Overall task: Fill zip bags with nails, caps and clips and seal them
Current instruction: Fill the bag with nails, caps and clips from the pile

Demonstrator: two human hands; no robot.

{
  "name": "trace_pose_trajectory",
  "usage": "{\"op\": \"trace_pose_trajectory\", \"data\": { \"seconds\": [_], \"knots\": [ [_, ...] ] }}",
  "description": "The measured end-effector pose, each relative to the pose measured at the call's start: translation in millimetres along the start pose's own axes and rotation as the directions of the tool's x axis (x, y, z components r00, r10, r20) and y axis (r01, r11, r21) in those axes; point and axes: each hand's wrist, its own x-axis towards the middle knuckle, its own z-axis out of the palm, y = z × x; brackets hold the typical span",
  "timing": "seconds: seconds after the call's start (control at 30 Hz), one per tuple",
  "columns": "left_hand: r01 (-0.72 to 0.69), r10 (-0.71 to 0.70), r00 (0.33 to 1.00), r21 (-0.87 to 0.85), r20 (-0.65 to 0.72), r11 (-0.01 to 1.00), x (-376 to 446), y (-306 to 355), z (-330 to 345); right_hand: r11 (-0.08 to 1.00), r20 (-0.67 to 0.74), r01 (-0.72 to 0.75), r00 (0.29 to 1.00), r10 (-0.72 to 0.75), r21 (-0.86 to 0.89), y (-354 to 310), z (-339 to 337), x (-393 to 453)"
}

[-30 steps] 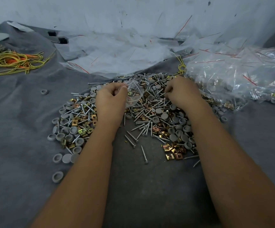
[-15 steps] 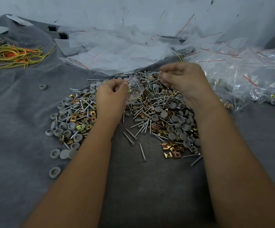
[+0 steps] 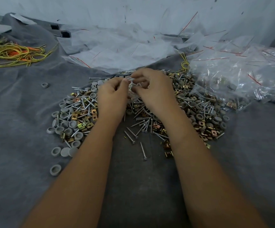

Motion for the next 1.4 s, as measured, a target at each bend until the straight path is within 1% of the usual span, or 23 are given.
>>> {"op": "trace_pose_trajectory", "data": {
  "seconds": [0.1, 0.2, 0.27, 0.33, 0.4, 0.47, 0.53, 0.6, 0.7, 0.83, 0.93, 1.1, 1.17, 1.23, 1.27, 1.33, 1.4],
  "knots": [
    [0.012, -0.012, 1.0, -0.009, -0.022, 1.0, -1, 0, 1, 0.999, -0.071, -0.01, 0.997, 0.013, 0.036, 3, -5, 1],
    [0.021, -0.03, 0.992, -0.07, -0.126, 0.997, 0, 0, 0, 0.995, -0.206, -0.059, 0.976, 0.075, 0.083, 7, -13, 1],
    [0.029, -0.05, 0.978, -0.106, -0.204, 0.994, 3, 0, -1, 0.988, -0.247, -0.124, 0.958, 0.145, 0.096, 11, -18, 1],
    [0.03, -0.066, 0.962, -0.139, -0.263, 0.99, 5, 1, -2, 0.982, -0.201, -0.185, 0.961, 0.191, 0.048, 15, -20, 0],
    [0.019, -0.067, 0.952, -0.162, -0.298, 0.987, 5, 3, -2, 0.981, -0.071, -0.185, 0.981, 0.181, -0.056, 17, -17, 0],
    [0.012, -0.069, 0.945, -0.179, -0.319, 0.984, 4, 4, -2, 0.974, 0.097, -0.113, 0.986, 0.134, -0.198, 16, -10, -1],
    [0.02, -0.087, 0.94, -0.2, -0.331, 0.98, 4, 4, -2, 0.933, 0.223, -0.013, 0.97, 0.1, -0.359, 15, -3, 0],
    [0.034, -0.105, 0.936, -0.212, -0.336, 0.977, 4, 4, -3, 0.884, 0.257, 0.033, 0.961, 0.099, -0.466, 15, 1, 2],
    [0.042, -0.122, 0.932, -0.233, -0.34, 0.972, 4, 5, -3, 0.825, 0.246, 0.031, 0.96, 0.133, -0.564, 18, 2, 5],
    [0.048, -0.127, 0.934, -0.235, -0.335, 0.971, 5, 6, -1, 0.785, 0.246, 0.05, 0.96, 0.133, -0.617, 15, 6, 5],
    [0.054, -0.13, 0.939, -0.235, -0.319, 0.971, 6, 5, -1, 0.796, 0.236, 0.065, 0.967, 0.099, -0.602, 12, 5, 6],
    [0.051, -0.119, 0.944, -0.22, -0.307, 0.974, 6, 3, 0, 0.832, 0.199, 0.028, 0.975, 0.1, -0.554, 9, 8, 7],
    [0.049, -0.117, 0.944, -0.221, -0.307, 0.974, 6, 3, 0, 0.844, 0.191, 0.037, 0.978, 0.079, -0.535, 9, 8, 6],
    [0.051, -0.119, 0.945, -0.22, -0.304, 0.974, 6, 3, 0, 0.87, 0.188, 0.037, 0.98, 0.064, -0.491, 11, 6, 6],
    [0.052, -0.119, 0.945, -0.218, -0.305, 0.974, 6, 3, 0, 0.903, 0.172, 0.012, 0.983, 0.068, -0.429, 12, 5, 5],
    [0.055, -0.122, 0.945, -0.219, -0.303, 0.974, 7, 3, -1, 0.967, 0.131, -0.074, 0.986, 0.108, -0.245, 14, -1, 5],
    [0.059, -0.127, 0.946, -0.226, -0.298, 0.972, 6, 3, -1, 0.987, 0.109, -0.129, 0.984, 0.139, -0.091, 13, -6, 2]
  ]
}}
